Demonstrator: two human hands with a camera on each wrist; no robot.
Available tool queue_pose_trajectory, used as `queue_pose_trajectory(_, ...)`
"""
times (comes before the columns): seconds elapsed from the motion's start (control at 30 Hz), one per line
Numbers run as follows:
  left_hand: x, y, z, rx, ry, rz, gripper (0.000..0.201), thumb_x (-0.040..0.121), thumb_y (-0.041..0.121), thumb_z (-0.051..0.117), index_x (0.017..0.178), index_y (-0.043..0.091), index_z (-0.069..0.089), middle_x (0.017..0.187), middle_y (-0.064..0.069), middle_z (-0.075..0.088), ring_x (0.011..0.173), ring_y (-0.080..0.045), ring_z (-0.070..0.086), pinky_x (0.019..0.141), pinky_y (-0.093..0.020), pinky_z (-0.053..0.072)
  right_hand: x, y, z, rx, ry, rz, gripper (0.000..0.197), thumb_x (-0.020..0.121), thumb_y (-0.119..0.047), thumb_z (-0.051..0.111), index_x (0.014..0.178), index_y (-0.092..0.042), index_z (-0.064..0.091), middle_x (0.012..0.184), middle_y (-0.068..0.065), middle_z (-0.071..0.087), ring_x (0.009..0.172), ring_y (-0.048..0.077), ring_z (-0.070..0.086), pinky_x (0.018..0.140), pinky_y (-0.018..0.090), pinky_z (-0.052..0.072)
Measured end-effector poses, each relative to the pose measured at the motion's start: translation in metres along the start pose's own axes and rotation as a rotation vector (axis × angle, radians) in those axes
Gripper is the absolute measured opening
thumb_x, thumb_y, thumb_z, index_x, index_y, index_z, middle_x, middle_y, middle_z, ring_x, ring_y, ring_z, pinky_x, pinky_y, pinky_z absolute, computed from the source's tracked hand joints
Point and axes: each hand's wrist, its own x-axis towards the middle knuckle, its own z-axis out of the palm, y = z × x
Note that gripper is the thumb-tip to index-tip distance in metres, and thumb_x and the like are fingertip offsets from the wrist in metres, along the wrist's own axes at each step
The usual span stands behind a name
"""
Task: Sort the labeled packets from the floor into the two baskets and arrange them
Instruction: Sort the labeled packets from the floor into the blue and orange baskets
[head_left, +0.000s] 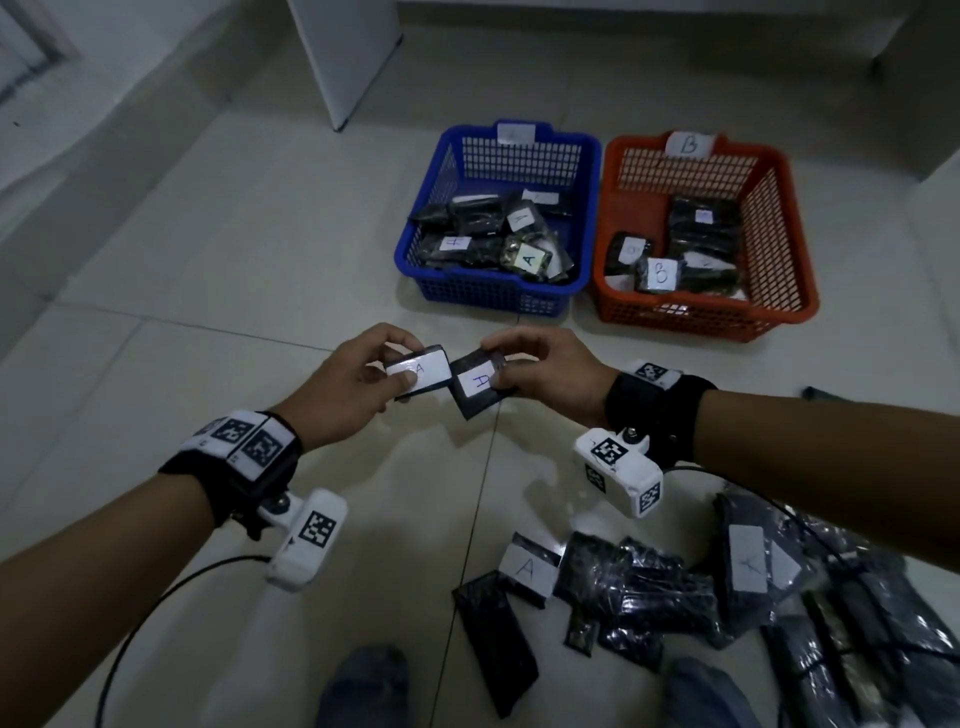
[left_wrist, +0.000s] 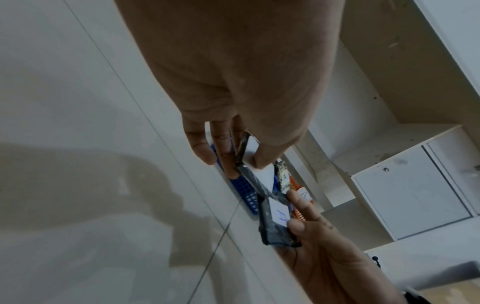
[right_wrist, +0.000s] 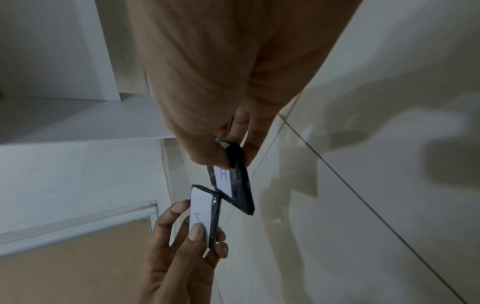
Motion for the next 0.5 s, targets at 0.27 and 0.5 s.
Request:
queue_pose_trajectory(0.27, 0.064, 0.033, -0.005, -0.017, 0.242, 0.103, 0.028, 0.089, 0.007, 0.070, 0.113, 0.018, 0.059, 0.108, -0.009, 0.066, 0.074, -0.021, 0.062, 0.063, -0.017, 0.050, 0.028, -0.048, -0.048, -0.092, 0.238, -0.192, 0.021, 0.085, 0.004, 0.074, 0.099, -0.010, 0.068, 0.092, 0.009, 0.067, 0.089, 0.021, 0.071, 0.073, 0.033, 0.062)
queue_pose_trajectory(0.5, 0.137, 0.036, -0.015, 0.013, 0.405, 0.077, 0.026, 0.085, 0.014, 0.076, 0.105, 0.024, 0.063, 0.099, 0.002, 0.066, 0.081, -0.029, 0.069, 0.076, -0.039, 0.057, 0.088, -0.085, -0.083, -0.302, 0.584, -0.309, 0.026, 0.097, 0.000, 0.055, 0.117, -0.005, 0.071, 0.107, 0.002, 0.072, 0.082, -0.004, 0.067, 0.077, 0.015, 0.057)
